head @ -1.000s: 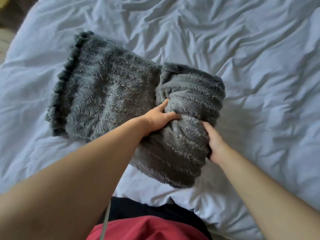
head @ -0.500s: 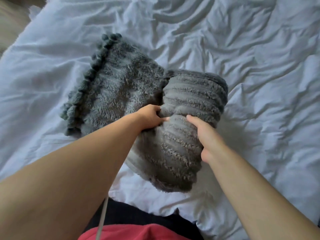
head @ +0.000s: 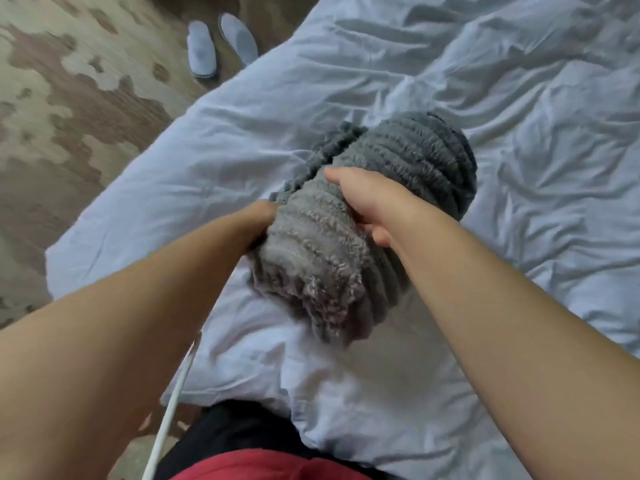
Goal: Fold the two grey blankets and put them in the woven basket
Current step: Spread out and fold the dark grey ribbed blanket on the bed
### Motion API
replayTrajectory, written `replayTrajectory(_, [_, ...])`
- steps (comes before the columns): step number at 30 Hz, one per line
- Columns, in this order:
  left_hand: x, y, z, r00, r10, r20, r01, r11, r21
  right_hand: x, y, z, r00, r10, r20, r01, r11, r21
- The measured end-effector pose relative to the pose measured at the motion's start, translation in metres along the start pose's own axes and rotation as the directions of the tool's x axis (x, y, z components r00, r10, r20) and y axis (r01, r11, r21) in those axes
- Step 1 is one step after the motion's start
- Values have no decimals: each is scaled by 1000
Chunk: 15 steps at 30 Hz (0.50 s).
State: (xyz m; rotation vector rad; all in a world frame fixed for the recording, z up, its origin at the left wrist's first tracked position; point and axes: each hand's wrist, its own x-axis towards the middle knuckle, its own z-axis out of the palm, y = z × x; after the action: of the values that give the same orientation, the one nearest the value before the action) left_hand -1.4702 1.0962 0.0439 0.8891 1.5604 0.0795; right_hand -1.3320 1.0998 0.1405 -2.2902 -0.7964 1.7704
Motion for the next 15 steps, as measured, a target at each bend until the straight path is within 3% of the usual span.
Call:
replayTrajectory(3, [-10,4,-24,991,32,-132,-36,999,-28,11,-23,29,997,-32,64,40,992,-122])
replayTrajectory(6, [-25,15,-31,916,185,-357,-163,983,90,18,-36,55,993,-75,88,94,967,-236])
replayTrajectory(8, [-32,20,-25,885,223,-408,-186,974,128,22,-43,64,990,-101,101,128,944,-304])
replayTrajectory(12, [-31,11,2,830,261,-492,-71,926,371,38,-50,61,992,-86,87,104,970,-219])
replayTrajectory(15, [-31,1,20,797,303,-522,-56,898,437,40,-43,50,991,-113,68,122,979,-166])
